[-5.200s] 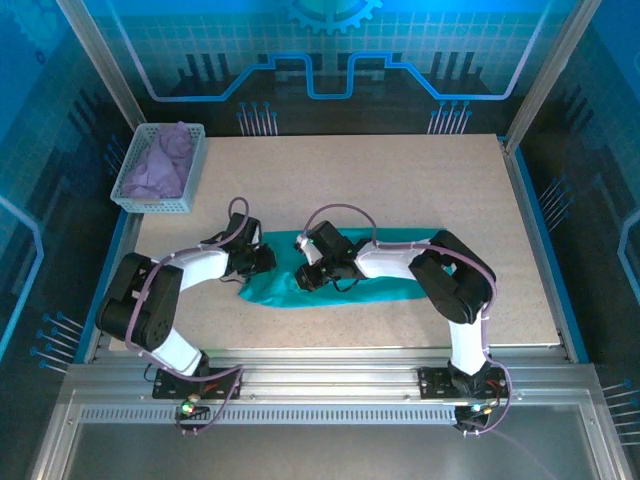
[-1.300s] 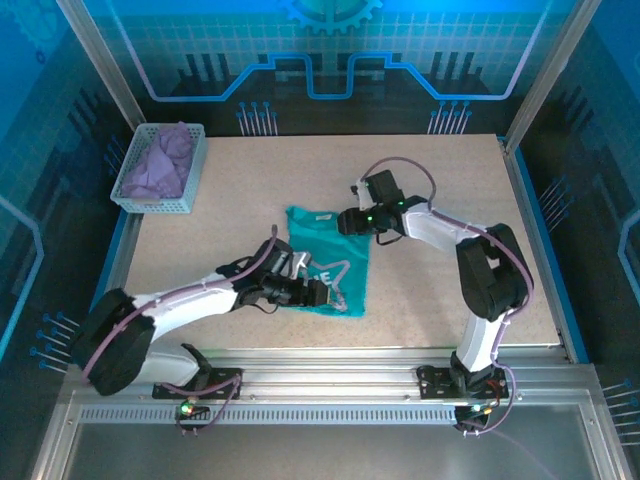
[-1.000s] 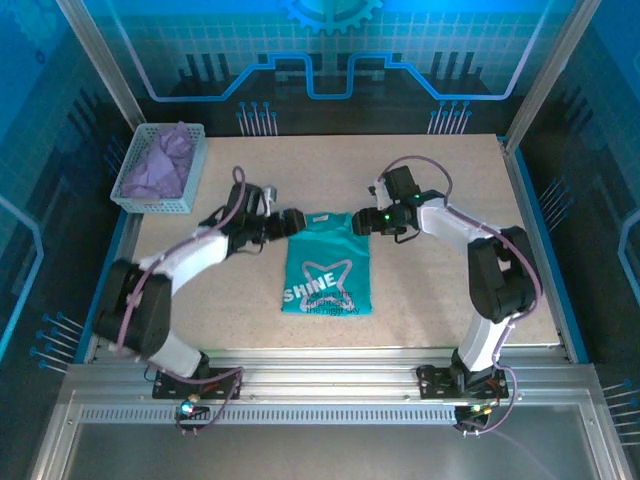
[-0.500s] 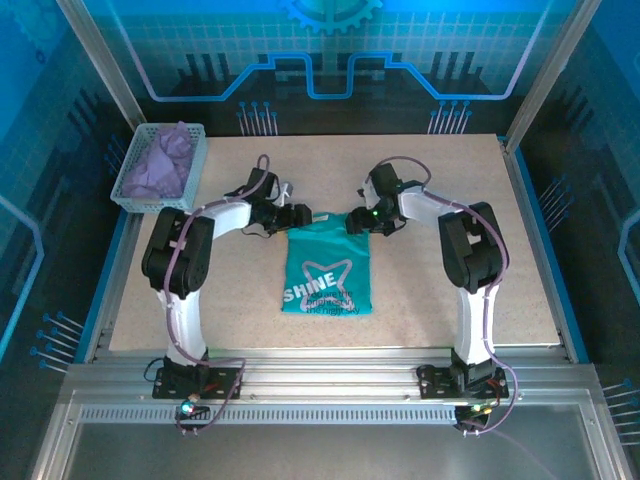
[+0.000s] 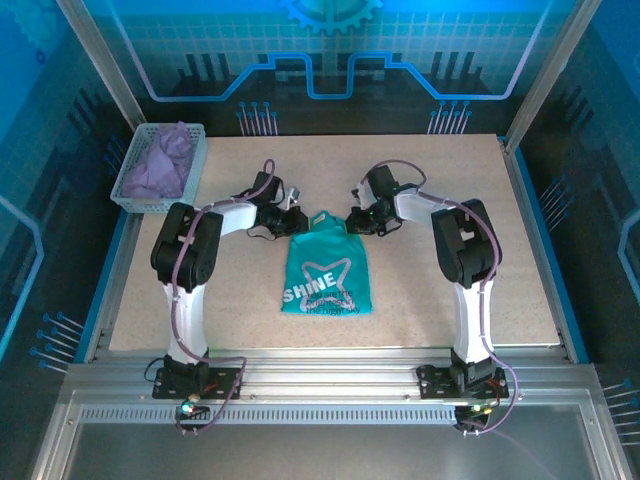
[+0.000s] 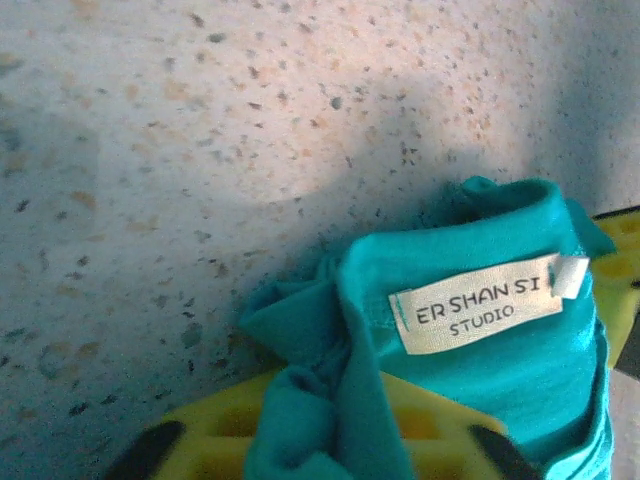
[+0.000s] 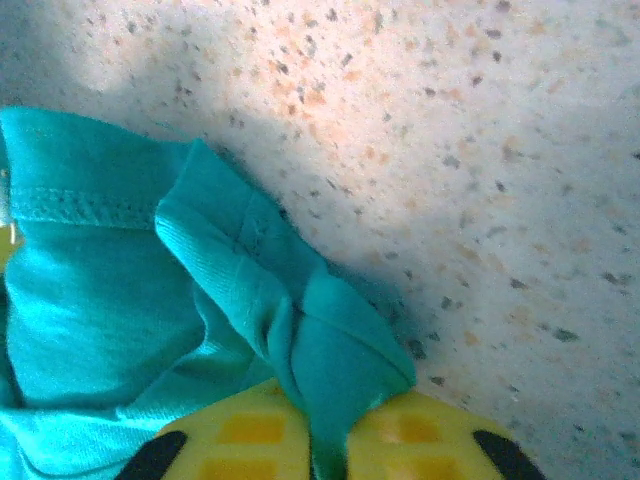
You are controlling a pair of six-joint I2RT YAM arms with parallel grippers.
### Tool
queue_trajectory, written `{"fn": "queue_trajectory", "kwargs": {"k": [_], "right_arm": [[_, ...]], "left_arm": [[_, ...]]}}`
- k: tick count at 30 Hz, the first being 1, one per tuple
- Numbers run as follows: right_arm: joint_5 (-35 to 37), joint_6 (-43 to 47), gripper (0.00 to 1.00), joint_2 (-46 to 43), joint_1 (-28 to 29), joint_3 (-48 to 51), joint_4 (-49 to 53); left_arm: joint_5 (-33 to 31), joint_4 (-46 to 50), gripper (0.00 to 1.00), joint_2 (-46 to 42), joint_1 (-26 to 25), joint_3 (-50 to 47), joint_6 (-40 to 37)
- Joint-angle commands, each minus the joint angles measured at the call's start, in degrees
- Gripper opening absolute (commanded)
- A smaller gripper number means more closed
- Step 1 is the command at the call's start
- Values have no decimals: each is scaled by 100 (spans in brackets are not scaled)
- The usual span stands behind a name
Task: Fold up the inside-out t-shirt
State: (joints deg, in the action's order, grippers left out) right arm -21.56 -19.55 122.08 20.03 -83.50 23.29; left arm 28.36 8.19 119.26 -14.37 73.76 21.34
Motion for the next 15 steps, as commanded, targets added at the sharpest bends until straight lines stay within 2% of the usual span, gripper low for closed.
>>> {"fn": "queue_trajectory", "kwargs": {"k": [1,3,7,11,15], "right_arm": [[-670,72,5,-147,-215,-22,-531],[-920,45,0,-455,-390,75,-952],[-1259,-210,0,-945,-656,-82,-1903],[-1240,-235,0,-1002,-831,-1037,-2133],[-1311,-104,0,-1195,-932,-1444,-2319]], "left_arm": [[485,-356,0,-49,179,-21,205],[648,-609,0,-270,322,21,395],[868,-1336,0,-633,661,349,1078],[834,-1621,0,-779,846,1258,1465],[769,-1706,0,-1070,866,1765,1565]]}}
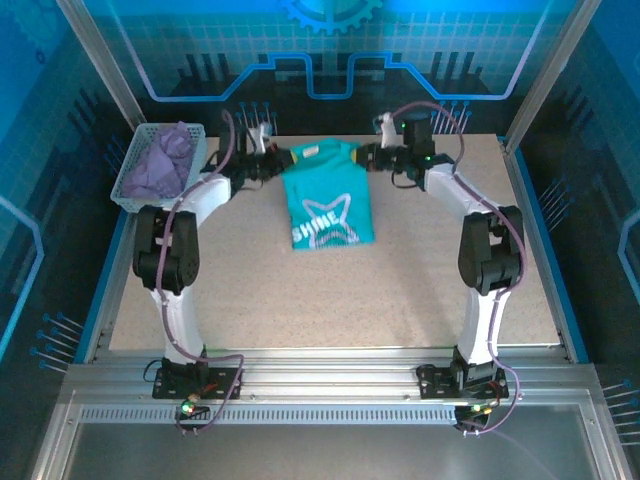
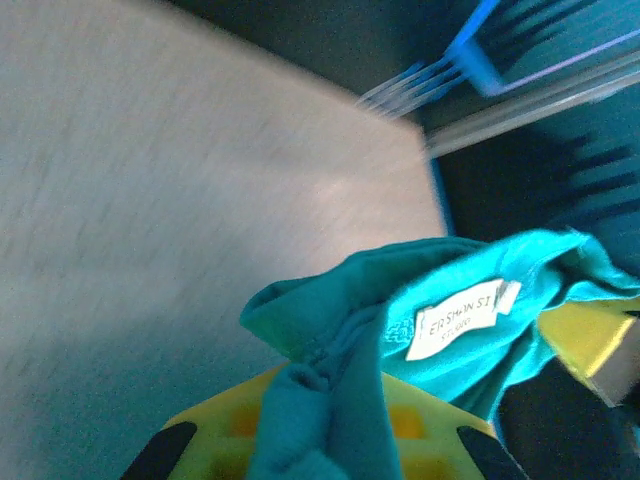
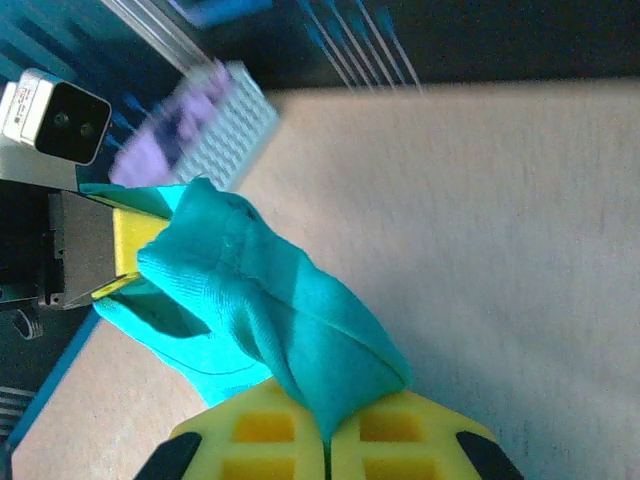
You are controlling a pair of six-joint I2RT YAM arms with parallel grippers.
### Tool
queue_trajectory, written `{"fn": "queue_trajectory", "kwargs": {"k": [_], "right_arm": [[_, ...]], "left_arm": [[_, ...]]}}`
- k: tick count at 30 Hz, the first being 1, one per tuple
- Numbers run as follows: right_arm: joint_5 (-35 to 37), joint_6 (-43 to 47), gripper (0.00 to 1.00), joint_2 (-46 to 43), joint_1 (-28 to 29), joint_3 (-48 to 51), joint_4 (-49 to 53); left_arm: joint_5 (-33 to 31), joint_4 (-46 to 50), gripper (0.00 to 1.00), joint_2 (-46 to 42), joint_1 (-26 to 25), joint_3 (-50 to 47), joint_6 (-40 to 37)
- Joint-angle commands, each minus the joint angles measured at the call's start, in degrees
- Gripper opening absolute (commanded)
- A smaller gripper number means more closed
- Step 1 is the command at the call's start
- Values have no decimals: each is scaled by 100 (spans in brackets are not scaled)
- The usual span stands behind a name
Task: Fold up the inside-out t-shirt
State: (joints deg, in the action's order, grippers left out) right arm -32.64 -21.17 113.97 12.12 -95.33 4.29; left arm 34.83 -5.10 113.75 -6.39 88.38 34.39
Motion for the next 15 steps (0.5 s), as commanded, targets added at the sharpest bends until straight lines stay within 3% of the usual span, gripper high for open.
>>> {"fn": "queue_trajectory", "kwargs": {"k": [1,7,15], "right_arm": [[-229,162,0,-483,-137,-202,-416],[-302,503,0,-1288,-29,1533,-897],[153,130,0,-2607,456,4402,-1083]], "left_arm": [[157,-429,0,-627,59,239,272],[86,-1404,0,-1481,-117,-1706,430],[-236,-2423,0,-2675,-995,-4838,777]]}}
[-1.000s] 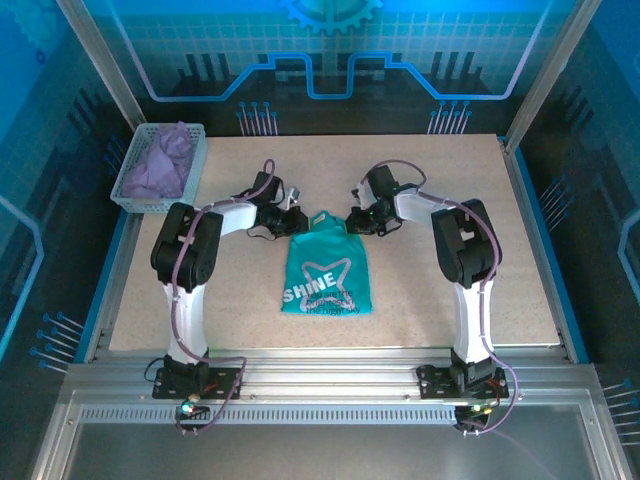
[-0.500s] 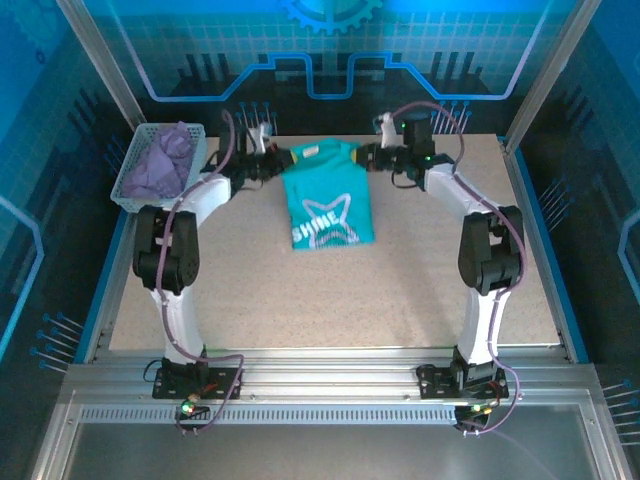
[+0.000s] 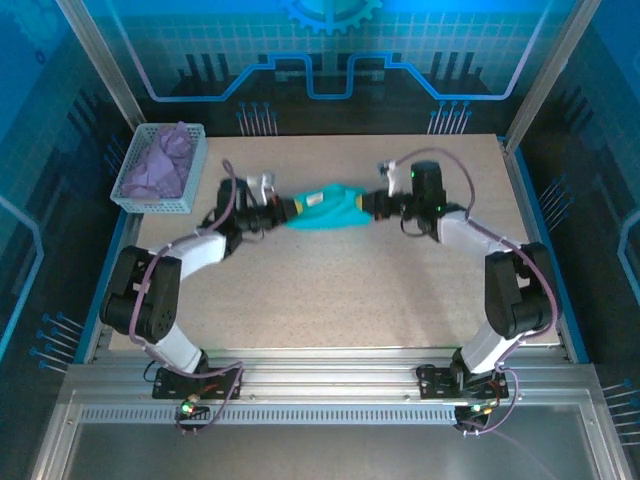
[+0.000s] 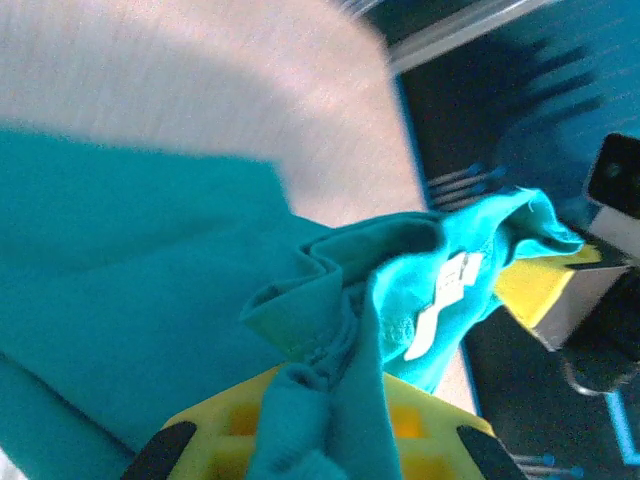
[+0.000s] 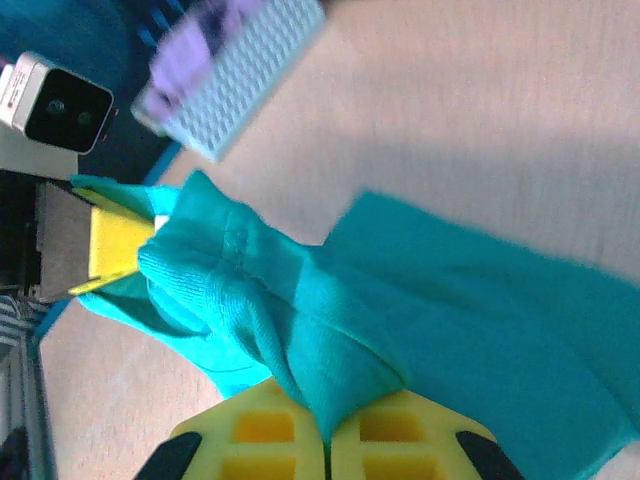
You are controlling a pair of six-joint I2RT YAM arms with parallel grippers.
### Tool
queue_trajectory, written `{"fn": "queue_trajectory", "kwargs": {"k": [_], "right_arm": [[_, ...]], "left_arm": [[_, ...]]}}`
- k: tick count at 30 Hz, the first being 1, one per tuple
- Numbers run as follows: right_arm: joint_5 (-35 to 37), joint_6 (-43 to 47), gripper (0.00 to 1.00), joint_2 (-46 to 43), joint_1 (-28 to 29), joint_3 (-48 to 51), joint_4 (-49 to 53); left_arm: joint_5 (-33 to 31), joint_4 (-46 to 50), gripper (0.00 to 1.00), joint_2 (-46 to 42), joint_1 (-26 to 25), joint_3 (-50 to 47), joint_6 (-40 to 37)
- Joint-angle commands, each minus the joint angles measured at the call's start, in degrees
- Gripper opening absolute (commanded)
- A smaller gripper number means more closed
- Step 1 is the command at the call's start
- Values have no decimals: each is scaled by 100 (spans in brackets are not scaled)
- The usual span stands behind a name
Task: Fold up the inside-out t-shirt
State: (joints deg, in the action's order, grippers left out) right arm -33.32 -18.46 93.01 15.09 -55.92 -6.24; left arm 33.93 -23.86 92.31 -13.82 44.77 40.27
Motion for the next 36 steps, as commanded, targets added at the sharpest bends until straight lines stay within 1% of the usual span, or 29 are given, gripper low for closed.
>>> {"fn": "queue_trajectory", "kwargs": {"k": [1,3,5,8,10,12,15,19,21,23,25,26,27,29,31,34,36], "right_arm": [[317,-191,0,-632,190,693,105],[481,-264,0,-726,203,889,324],[690,-215,0,-668,198,844,613],[976,-181,0,-362,187,400,1074],[1082,-182,0,-119,170,87,1204],[1181,-143,0,179,165,-293,1393],[1373,-43,0,752,169,-930,1716],[1698,81,1,1847,161,-1932,2372],[1735,138,5,2308,178,-2350,2513],[1703,205,12,2729,180,-2891,2703],[1813,262,19,2992,169,-3374,2934],[1879,280,24,3052,128,-3536,3027],[1908,295,29,3073,88,-3626,3101],[1894,315,37,2938,-49,-3575,3195],[1849,343,44,2624,-158,-3256,3158],[1667,370,58,2114,-233,-2719,3105],[1407,299,63,1977,-213,-2538,3078]], "left_arm": [[-267,-472,0,-654,-366,-613,214],[-409,-159,0,-727,-516,-609,106],[-559,184,0,-604,-538,-474,8],[-771,423,0,-254,-493,-203,-173],[-769,453,0,-11,-384,42,-214],[-700,529,0,237,-232,351,-281],[-790,960,0,719,-57,970,-604],[-996,1532,3,1597,117,1815,-819],[-1121,1550,8,1911,222,1999,-774],[-1226,1468,14,2153,331,2185,-782],[-1296,1420,26,2365,402,2412,-775],[-1310,1433,33,2483,428,2550,-760],[-1315,1476,37,2568,454,2650,-725],[-1330,1531,43,2667,518,2764,-630],[-1354,1522,49,2600,579,2686,-556],[-1486,1490,54,2269,635,2369,-561],[-1649,1561,58,2002,635,2178,-648]]}}
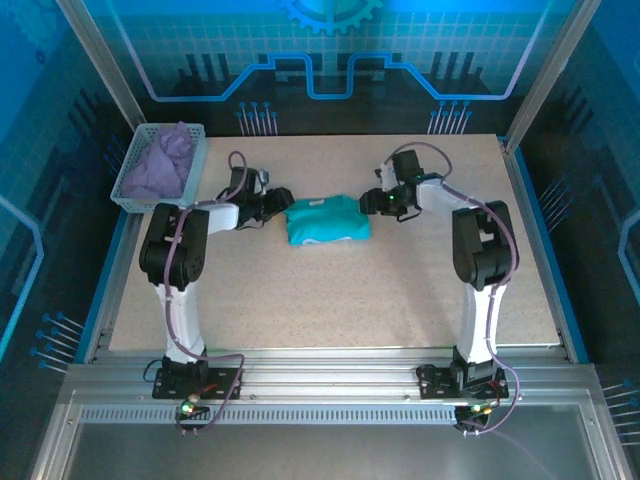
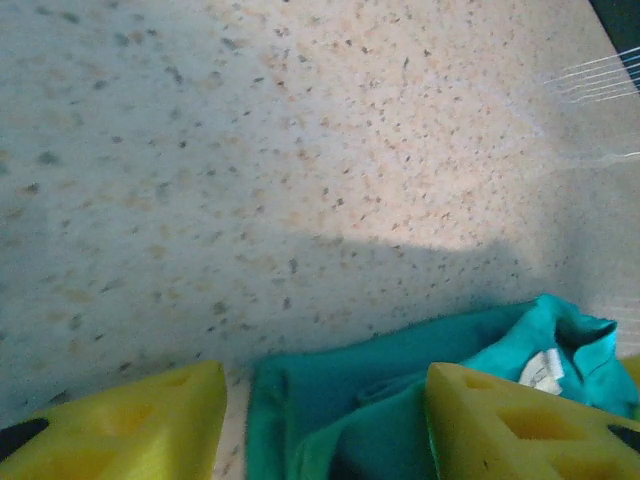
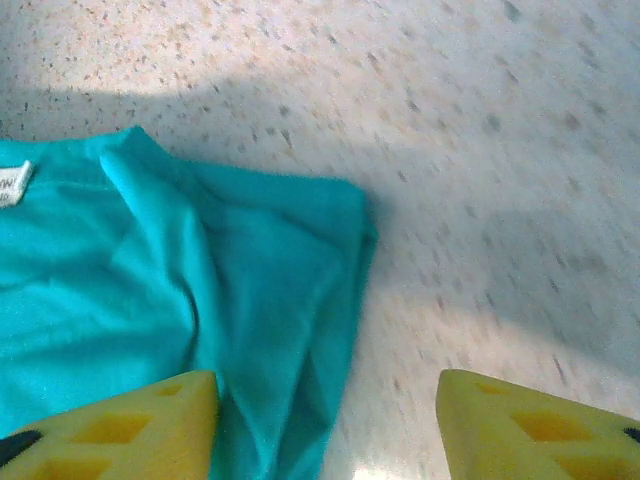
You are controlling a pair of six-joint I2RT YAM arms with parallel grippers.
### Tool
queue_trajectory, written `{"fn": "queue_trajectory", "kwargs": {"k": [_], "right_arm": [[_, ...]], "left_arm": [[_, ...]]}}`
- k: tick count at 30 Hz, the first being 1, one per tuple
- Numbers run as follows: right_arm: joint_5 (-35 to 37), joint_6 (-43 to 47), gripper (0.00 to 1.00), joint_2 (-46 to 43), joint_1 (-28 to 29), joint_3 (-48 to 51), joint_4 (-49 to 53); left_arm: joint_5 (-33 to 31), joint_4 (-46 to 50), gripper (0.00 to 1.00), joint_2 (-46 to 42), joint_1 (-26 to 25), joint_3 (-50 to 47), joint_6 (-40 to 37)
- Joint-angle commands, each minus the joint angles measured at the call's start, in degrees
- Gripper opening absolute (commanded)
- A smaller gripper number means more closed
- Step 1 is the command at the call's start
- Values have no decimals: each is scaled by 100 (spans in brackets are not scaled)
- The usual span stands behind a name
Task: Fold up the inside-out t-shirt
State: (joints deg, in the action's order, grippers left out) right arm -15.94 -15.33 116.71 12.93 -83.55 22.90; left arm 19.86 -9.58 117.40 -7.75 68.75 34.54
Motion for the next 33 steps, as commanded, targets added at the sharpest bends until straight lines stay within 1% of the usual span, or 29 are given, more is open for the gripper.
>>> {"fn": "queue_trajectory", "kwargs": {"k": [1,3,5,8,11,12,13,15,19,20,22,24,26,27,30,31,33], "right_arm": [[-461,-75,65,-369,37,257,163],[-545,-171,69,-244,119,198,196],[-513,-260,73,-49,188,78,220],[-514,-386,77,321,253,-204,344],[-607,-487,78,583,277,-350,371],[-643,-515,78,628,295,-359,340],[-668,-551,78,676,331,-378,321],[-691,-630,77,737,408,-414,319],[-727,-817,72,894,577,-586,369],[-688,-814,70,966,614,-713,470],[-677,-780,65,1133,677,-1007,793],[-613,-729,61,1326,724,-1293,1054],[-609,-693,48,1454,740,-1493,1171],[-649,-679,40,1458,737,-1528,1153],[-761,-643,15,1313,641,-1606,1064],[-723,-606,8,1201,574,-1614,1072],[-582,-490,0,921,392,-1549,1134]], "left_arm": [[-315,174,60,-642,28,-324,-112],[-291,192,64,-847,21,-483,-129],[-115,108,75,-930,-31,-602,-130],[123,175,77,-759,-78,-511,-120],[194,397,76,-500,-100,-280,-131],[176,543,74,-406,-112,-165,-172],[63,810,70,-266,-113,27,-220],[-133,1393,60,42,-104,445,-237],[-129,2138,40,641,-108,1157,-260],[-132,2240,34,715,-105,1243,-287],[-162,2328,27,772,-109,1288,-331],[-192,2363,25,753,-113,1311,-337],[-176,2382,26,733,-113,1351,-360],[-175,2382,28,711,-113,1364,-361],[-192,2356,46,490,-89,1370,-387],[-197,2339,51,357,-67,1334,-375],[-215,2242,59,2,10,1151,-344]]}}
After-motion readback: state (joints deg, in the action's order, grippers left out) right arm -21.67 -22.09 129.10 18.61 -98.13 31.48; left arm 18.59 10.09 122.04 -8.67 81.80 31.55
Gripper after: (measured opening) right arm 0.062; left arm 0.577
